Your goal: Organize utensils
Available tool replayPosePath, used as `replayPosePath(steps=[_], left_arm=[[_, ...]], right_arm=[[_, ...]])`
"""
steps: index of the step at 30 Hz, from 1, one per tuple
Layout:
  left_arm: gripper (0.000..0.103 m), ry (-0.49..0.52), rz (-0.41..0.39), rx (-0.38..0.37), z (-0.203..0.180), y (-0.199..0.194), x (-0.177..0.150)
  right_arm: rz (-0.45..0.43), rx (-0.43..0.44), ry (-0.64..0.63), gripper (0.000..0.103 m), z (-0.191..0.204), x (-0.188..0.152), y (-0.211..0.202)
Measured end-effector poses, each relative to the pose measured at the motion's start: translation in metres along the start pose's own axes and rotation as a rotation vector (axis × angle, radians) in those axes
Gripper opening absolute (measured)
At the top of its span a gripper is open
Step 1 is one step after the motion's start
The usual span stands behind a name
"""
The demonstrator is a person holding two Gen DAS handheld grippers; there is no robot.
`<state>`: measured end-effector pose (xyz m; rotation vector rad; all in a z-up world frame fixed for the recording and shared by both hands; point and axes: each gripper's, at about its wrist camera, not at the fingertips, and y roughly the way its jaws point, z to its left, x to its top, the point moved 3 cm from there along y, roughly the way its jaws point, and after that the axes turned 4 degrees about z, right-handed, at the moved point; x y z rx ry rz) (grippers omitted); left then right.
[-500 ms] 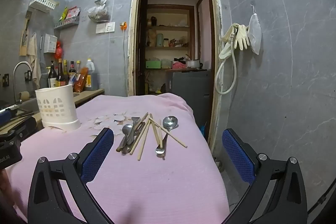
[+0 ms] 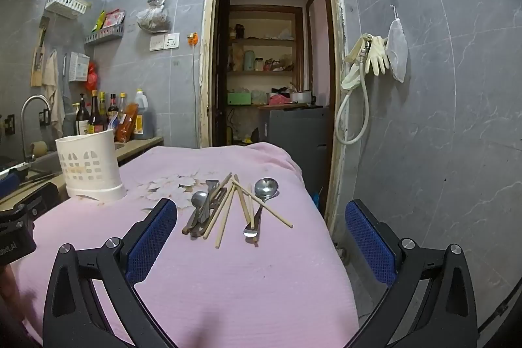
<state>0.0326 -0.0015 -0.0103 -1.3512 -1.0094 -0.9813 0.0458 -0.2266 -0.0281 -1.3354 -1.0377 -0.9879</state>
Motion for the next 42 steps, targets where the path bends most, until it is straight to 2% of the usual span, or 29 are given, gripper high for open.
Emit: replayPosePath(steps=[42], left_arm=[[0.101, 0.000, 0.013, -0.012, 0.0001, 0.0016, -0.0002]], right_arm=[[0.005, 0.005, 0.008, 0.103, 0.0025, -0.0001, 0.0007]])
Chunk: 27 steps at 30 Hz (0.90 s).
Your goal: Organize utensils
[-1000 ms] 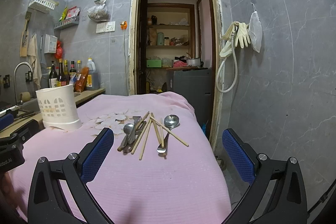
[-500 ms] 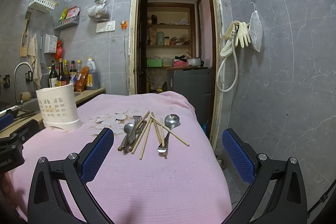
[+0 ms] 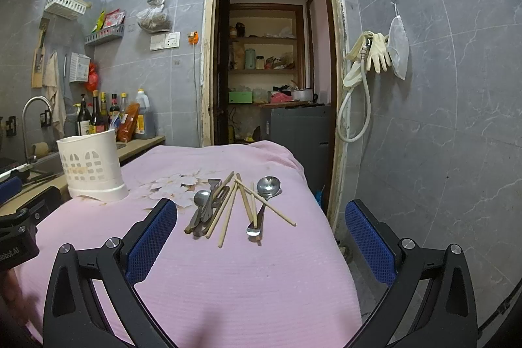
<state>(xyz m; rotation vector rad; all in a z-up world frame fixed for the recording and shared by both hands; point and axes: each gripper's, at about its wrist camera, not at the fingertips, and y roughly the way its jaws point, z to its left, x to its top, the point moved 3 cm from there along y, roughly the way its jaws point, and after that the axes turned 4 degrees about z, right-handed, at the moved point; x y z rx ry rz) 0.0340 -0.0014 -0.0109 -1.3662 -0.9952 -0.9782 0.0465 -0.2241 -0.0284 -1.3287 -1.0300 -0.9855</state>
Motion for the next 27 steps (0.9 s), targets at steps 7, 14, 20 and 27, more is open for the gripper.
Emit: replayPosePath(steps=[7, 14, 20, 27], left_arm=[[0.101, 0.000, 0.001, -0.001, 0.000, 0.000, 0.000], [0.101, 0.000, 0.002, -0.001, 0.000, 0.001, 0.000], [0.101, 0.001, 0.003, -0.001, 0.000, 0.001, -0.001], [0.101, 0.000, 0.003, -0.001, 0.000, 0.001, -0.001]], right_arm=[[0.001, 0.001, 0.000, 0.103, 0.000, 0.000, 0.000], [0.003, 0.002, 0.000, 0.103, 0.001, 0.000, 0.001], [0.005, 0.002, 0.001, 0.103, 0.002, 0.000, 0.001], [0.009, 0.005, 0.001, 0.103, 0.014, -0.012, 0.003]])
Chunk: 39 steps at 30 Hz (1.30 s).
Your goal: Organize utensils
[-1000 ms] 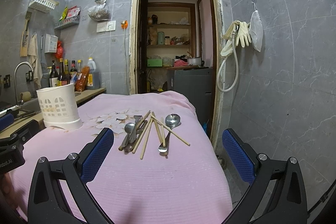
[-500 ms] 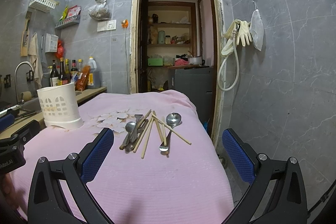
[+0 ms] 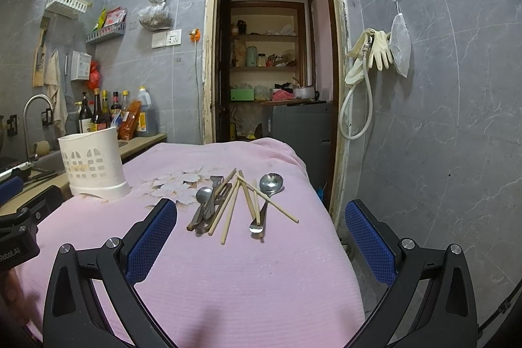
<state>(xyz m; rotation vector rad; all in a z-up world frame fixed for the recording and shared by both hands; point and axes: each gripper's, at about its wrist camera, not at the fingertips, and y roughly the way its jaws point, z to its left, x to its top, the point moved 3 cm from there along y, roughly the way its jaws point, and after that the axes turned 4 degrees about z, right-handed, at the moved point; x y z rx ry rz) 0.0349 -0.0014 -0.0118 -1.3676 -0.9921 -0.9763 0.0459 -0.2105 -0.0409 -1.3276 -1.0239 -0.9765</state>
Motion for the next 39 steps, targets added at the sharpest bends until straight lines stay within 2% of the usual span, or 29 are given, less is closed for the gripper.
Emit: replayPosePath(steps=[15, 21, 27, 30, 39], left_arm=[[0.101, -0.006, 0.029, -0.007, 0.004, 0.008, -0.009], [0.101, 0.002, 0.022, -0.007, 0.009, 0.018, 0.006], [0.101, 0.064, 0.096, -0.107, 0.001, 0.047, 0.031], [0.101, 0.066, 0.115, -0.127, -0.003, 0.062, 0.042], [0.101, 0.140, 0.247, -0.248, -0.026, 0.118, 0.064]], right_arm=[[0.013, 0.006, 0.009, 0.103, -0.001, -0.003, 0.004], [0.021, 0.040, 0.017, 0.103, -0.012, 0.005, 0.012], [0.047, 0.082, -0.043, 0.103, -0.027, 0.029, 0.033], [0.070, 0.092, -0.075, 0.103, -0.033, 0.042, 0.049], [0.187, 0.144, -0.088, 0.103, -0.057, 0.064, 0.111]])
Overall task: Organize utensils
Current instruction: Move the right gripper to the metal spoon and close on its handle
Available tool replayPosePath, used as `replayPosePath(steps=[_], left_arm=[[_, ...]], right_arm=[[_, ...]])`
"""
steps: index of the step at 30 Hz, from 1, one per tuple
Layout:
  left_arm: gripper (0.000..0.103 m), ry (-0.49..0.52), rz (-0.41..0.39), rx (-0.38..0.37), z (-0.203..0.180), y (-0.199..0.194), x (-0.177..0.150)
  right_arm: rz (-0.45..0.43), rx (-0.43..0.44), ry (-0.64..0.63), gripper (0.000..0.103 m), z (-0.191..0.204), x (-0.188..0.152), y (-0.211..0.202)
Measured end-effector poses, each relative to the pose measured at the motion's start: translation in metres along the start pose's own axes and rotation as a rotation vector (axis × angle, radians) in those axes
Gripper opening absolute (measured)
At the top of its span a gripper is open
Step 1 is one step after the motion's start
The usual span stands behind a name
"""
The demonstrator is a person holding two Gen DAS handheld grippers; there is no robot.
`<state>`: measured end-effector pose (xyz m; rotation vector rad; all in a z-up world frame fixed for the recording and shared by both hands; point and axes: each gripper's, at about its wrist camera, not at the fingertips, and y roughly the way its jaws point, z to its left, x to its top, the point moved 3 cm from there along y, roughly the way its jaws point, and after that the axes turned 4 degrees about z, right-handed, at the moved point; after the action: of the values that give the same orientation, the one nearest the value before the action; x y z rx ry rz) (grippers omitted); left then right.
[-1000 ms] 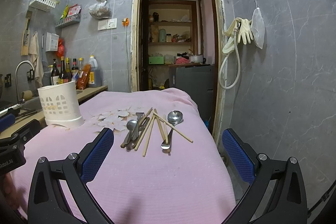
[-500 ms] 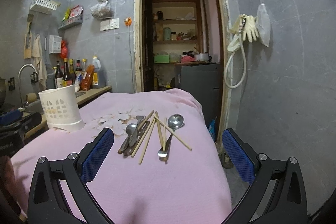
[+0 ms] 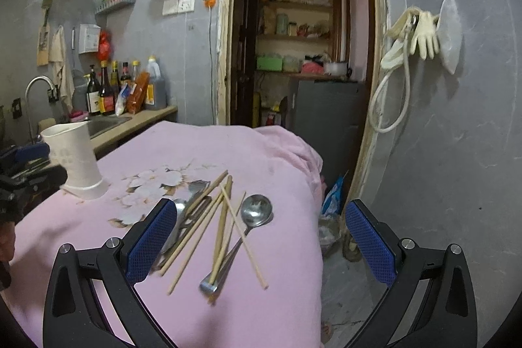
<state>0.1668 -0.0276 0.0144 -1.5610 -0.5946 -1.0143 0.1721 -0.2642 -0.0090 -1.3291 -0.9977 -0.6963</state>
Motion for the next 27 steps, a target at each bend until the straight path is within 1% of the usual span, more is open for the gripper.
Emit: replayPosePath(steps=[4, 5, 6, 7, 8, 9, 10, 12, 14, 15, 17, 20, 24, 27], left_arm=[[0.100, -0.007, 0.038, -0.046, 0.002, 0.028, 0.012], [0.097, -0.005, 0.055, -0.060, 0.002, 0.037, 0.014], [0.092, -0.003, 0.071, -0.071, 0.002, 0.043, 0.018], [0.090, -0.001, 0.089, -0.085, 0.002, 0.051, 0.019], [0.086, 0.001, 0.112, -0.104, 0.003, 0.059, 0.020], [0.079, 0.004, 0.127, -0.123, 0.003, 0.066, 0.020], [0.074, 0.008, 0.151, -0.142, 0.002, 0.075, 0.020], [0.060, 0.012, 0.201, -0.168, 0.002, 0.090, 0.018], [0.052, 0.008, 0.262, -0.203, 0.003, 0.107, 0.016], [0.048, 0.005, 0.288, -0.215, 0.003, 0.113, 0.014], [0.043, 0.002, 0.334, -0.235, 0.003, 0.124, 0.012], [0.037, -0.008, 0.383, -0.258, 0.006, 0.140, 0.009], [0.027, -0.021, 0.435, -0.287, 0.009, 0.158, 0.006], [0.024, -0.042, 0.472, -0.311, 0.013, 0.168, 0.003]], right_arm=[[0.053, 0.027, 0.015, 0.103, -0.013, 0.007, 0.029], [0.071, 0.028, 0.012, 0.103, -0.016, 0.008, 0.037], [0.093, 0.034, 0.011, 0.102, -0.019, 0.008, 0.047], [0.109, 0.037, 0.008, 0.099, -0.021, 0.010, 0.054], [0.137, 0.042, 0.005, 0.094, -0.023, 0.009, 0.063], [0.156, 0.046, 0.004, 0.091, -0.023, 0.009, 0.069], [0.183, 0.056, 0.004, 0.084, -0.026, 0.008, 0.078], [0.228, 0.066, 0.005, 0.078, -0.030, 0.006, 0.091], [0.267, 0.078, 0.008, 0.070, -0.032, 0.002, 0.102], [0.289, 0.085, 0.008, 0.067, -0.034, 0.000, 0.106], [0.321, 0.096, 0.009, 0.060, -0.037, -0.004, 0.113], [0.353, 0.104, 0.000, 0.055, -0.037, -0.008, 0.121], [0.381, 0.115, -0.015, 0.051, -0.034, -0.011, 0.127], [0.404, 0.126, -0.031, 0.051, -0.031, -0.014, 0.132]])
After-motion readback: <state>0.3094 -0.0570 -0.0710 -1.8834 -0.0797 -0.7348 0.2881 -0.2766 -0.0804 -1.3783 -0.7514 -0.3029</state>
